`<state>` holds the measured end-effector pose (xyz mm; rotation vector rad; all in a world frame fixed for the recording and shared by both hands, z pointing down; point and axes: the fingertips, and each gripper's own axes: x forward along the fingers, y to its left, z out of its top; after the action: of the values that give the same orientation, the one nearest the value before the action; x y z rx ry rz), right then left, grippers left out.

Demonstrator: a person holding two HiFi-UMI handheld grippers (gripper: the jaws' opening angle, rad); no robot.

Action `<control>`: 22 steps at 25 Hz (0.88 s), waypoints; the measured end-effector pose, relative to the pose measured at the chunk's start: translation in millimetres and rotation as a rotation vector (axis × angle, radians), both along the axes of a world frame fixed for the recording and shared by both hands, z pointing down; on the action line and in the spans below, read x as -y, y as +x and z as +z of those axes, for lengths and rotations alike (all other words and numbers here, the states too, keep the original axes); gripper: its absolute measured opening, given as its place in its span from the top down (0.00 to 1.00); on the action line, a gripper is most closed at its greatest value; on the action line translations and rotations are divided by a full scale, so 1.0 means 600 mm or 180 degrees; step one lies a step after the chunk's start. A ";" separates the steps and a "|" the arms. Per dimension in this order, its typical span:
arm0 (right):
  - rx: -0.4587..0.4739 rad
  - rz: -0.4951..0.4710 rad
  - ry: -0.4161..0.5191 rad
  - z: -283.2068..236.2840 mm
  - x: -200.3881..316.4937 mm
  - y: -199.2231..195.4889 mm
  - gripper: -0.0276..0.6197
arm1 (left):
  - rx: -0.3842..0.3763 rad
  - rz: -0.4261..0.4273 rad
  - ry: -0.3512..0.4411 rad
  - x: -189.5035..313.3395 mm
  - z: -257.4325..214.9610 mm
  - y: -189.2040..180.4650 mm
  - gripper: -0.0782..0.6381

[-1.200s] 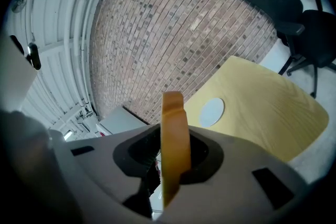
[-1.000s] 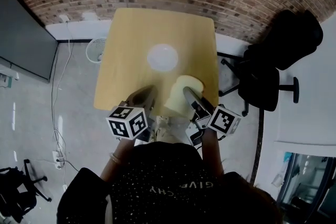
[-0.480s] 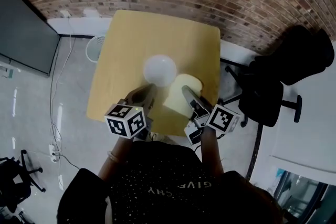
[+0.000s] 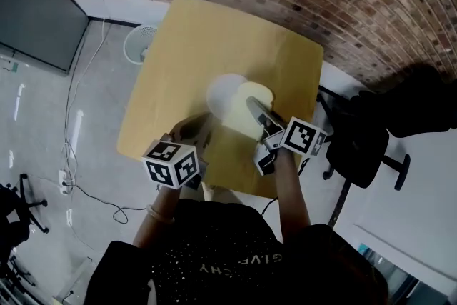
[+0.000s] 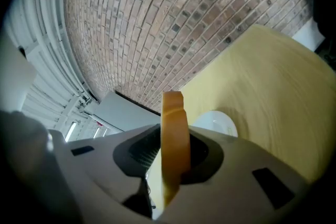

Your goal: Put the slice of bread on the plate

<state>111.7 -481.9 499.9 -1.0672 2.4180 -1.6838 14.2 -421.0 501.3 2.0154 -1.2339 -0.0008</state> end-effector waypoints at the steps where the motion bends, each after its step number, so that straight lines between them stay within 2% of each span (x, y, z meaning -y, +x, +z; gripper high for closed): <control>1: -0.0010 -0.0037 -0.0043 0.012 0.013 -0.012 0.81 | -0.0001 -0.0006 -0.0008 0.003 0.004 -0.004 0.88; 6: -0.0163 -0.0339 -0.0365 0.082 0.046 -0.070 0.81 | -0.0098 -0.0058 -0.0113 0.003 0.023 -0.029 0.88; 12: -0.0187 -0.0367 -0.0656 0.132 0.066 -0.100 0.81 | -0.0226 -0.0185 -0.0178 0.004 0.033 -0.056 0.88; 18: -0.0433 -0.0290 -0.0727 0.160 0.074 -0.106 0.80 | -0.0305 -0.0251 -0.0214 0.000 0.039 -0.077 0.88; 21: -0.0728 -0.0233 -0.0679 0.166 0.071 -0.100 0.78 | -0.0353 -0.0294 -0.0216 -0.001 0.038 -0.084 0.88; 22: -0.0865 -0.0230 -0.0621 0.166 0.071 -0.097 0.74 | -0.0367 -0.0305 -0.0212 -0.001 0.038 -0.085 0.88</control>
<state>53.5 -524.4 599.8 -1.3293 2.5158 -1.9485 -36.8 -420.4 524.0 1.8711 -1.2398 -0.1190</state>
